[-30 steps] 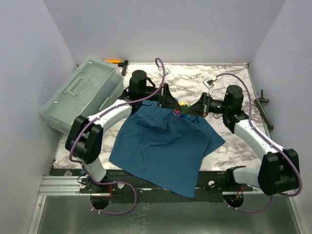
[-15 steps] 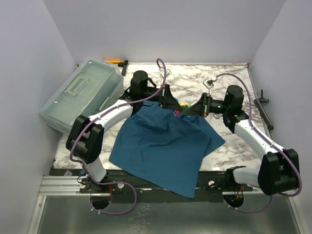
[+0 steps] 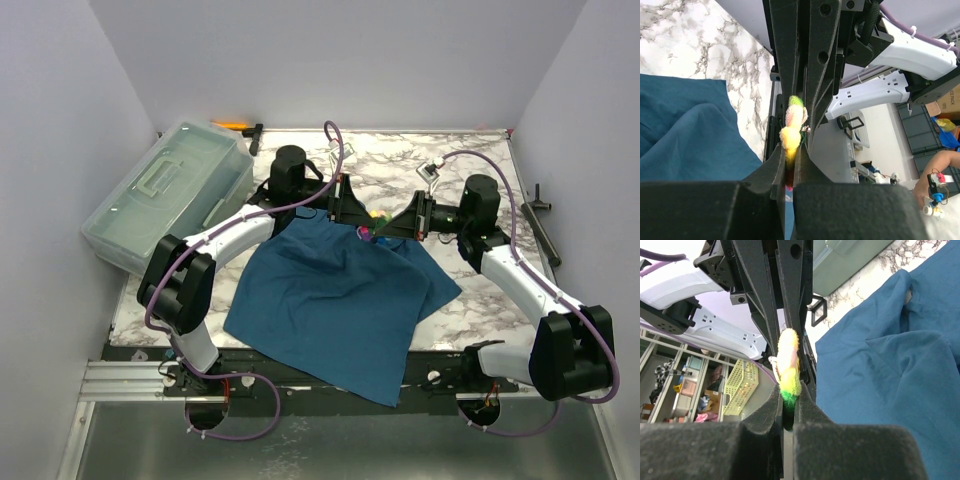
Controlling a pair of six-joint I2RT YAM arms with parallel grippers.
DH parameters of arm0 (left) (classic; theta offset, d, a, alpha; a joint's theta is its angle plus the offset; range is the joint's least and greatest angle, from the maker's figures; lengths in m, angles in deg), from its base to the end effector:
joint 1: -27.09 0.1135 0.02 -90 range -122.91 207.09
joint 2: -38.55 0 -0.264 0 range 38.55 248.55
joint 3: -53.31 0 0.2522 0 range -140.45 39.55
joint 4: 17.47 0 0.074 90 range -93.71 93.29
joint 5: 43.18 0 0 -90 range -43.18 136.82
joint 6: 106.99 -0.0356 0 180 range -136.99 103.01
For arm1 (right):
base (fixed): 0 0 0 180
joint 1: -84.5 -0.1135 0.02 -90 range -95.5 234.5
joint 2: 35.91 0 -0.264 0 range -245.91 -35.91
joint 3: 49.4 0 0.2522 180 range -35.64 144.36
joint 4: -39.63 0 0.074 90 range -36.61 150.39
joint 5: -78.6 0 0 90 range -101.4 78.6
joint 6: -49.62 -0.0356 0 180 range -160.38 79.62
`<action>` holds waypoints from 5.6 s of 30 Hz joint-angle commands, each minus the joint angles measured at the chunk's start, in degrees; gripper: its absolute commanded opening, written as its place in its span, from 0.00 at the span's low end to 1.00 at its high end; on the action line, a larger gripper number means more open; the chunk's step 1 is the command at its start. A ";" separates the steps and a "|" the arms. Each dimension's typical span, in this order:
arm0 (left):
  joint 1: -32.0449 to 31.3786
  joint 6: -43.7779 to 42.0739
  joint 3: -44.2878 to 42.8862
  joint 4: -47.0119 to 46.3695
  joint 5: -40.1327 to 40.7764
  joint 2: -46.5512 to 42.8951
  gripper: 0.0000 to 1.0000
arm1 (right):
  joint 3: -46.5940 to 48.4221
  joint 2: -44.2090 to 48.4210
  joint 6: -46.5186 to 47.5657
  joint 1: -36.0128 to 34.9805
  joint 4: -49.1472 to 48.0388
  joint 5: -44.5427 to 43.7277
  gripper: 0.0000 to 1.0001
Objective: Remove the brooch from the garment
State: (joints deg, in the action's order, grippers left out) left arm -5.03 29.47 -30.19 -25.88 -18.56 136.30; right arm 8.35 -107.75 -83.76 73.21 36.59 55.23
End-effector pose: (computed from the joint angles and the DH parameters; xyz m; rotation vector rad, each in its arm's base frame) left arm 0.3118 -0.2339 0.3040 0.7933 1.8762 -1.8832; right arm 0.2572 0.0847 0.2861 -0.4223 1.9236 1.6662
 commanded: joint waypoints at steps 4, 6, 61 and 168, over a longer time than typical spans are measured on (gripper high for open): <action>-0.60 -0.45 -1.17 -1.25 -1.04 -0.55 0.00 | 4.09 -0.15 8.15 -0.05 10.18 -3.32 0.21; 0.22 -0.08 -0.47 -1.21 0.26 -0.97 0.00 | 6.27 -0.08 12.51 0.10 16.48 -4.63 0.27; -2.32 -13.12 -4.45 17.71 15.57 -3.04 0.00 | 9.34 -1.07 15.75 -0.45 23.86 -18.24 0.48; 10.85 -65.31 17.22 99.66 92.22 -31.46 0.00 | 29.89 -17.19 42.78 1.40 47.21 -4.19 0.76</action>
State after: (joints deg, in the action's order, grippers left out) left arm 5.66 -36.10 -15.37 76.67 73.06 106.53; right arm 36.50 -124.51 -41.92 74.72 82.73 51.23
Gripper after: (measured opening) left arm 0.027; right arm 0.764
